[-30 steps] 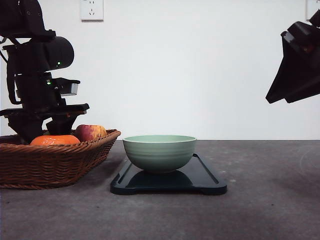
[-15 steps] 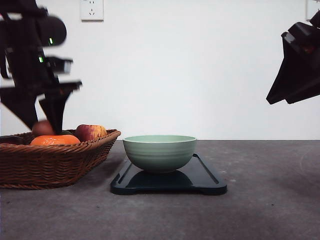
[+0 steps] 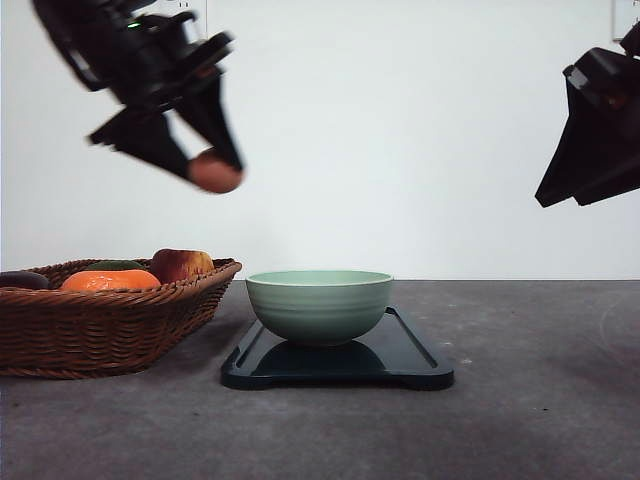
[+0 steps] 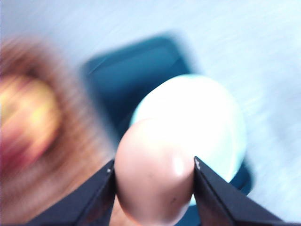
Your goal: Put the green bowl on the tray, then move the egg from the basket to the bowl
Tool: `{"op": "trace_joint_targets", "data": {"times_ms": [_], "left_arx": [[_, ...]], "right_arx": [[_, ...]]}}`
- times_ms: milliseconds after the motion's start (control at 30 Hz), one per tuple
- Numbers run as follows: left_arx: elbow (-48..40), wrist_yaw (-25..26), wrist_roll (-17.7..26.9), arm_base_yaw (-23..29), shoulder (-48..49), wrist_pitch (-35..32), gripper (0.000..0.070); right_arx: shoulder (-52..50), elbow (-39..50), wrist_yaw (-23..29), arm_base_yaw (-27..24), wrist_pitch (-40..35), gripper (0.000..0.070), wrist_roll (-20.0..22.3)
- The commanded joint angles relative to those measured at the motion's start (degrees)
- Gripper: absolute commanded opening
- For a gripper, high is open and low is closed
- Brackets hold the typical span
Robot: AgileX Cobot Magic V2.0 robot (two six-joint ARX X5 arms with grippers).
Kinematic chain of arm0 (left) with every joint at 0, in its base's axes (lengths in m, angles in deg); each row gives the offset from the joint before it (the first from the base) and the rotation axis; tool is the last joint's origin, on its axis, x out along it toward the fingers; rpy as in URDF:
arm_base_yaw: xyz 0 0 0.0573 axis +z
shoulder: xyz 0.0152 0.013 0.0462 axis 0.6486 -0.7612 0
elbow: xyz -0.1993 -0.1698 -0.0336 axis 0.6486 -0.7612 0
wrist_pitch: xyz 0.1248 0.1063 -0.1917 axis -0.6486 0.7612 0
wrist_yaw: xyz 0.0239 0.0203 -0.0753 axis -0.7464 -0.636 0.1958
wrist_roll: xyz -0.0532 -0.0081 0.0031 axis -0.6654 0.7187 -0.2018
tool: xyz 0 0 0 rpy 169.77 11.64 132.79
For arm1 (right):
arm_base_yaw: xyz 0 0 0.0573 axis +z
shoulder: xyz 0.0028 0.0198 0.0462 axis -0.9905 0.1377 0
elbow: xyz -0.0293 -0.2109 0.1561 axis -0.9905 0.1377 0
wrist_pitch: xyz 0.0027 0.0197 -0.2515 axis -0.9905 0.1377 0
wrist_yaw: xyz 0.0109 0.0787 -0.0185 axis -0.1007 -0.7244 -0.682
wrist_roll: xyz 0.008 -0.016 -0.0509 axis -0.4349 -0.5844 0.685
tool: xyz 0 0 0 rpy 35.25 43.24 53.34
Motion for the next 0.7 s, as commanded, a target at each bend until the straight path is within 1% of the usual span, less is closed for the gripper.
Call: {"op": "trace_joint_targets", "data": {"times_ms": [0, 33, 133, 267, 333, 400, 500, 667], "left_arx": [[1.27, 0.11, -0.1, -1.92, -0.87, -3.36, 0.0223], [1.27, -0.66, -0.04, -3.13, -1.11, -4.96, 0.0223], [1.27, -6.6, 0.58, -6.95, -2.0, -8.31, 0.0223], [1.27, -15.15, 2.12, -11.77, -3.98, -9.66, 0.0223], [1.27, -18.57, 3.06, -13.87, -5.31, -9.7, 0.0222], [1.27, -19.57, 3.39, -15.4, -6.74, -9.98, 0.0222], [1.27, -19.57, 3.33, -16.81, -8.97, -10.94, 0.0222], [1.27, -19.96, 3.1, -17.37, -12.82, -11.59, 0.0222]], "right_arx": [[0.44, -0.28, 0.04, 0.24, -0.55, 0.0274, 0.48], [0.44, -0.28, 0.04, 0.24, -0.55, 0.0274, 0.46], [0.44, -0.28, 0.04, 0.24, -0.55, 0.0274, 0.48], [0.44, -0.28, 0.04, 0.24, -0.54, 0.0274, 0.47], [0.44, -0.28, 0.02, 0.24, -0.53, 0.0274, 0.46], [0.44, -0.28, 0.04, 0.24, -0.53, 0.0274, 0.46], [0.44, -0.28, 0.04, 0.24, -0.52, 0.0274, 0.46], [0.44, -0.28, 0.02, 0.24, -0.53, 0.0274, 0.46]]}}
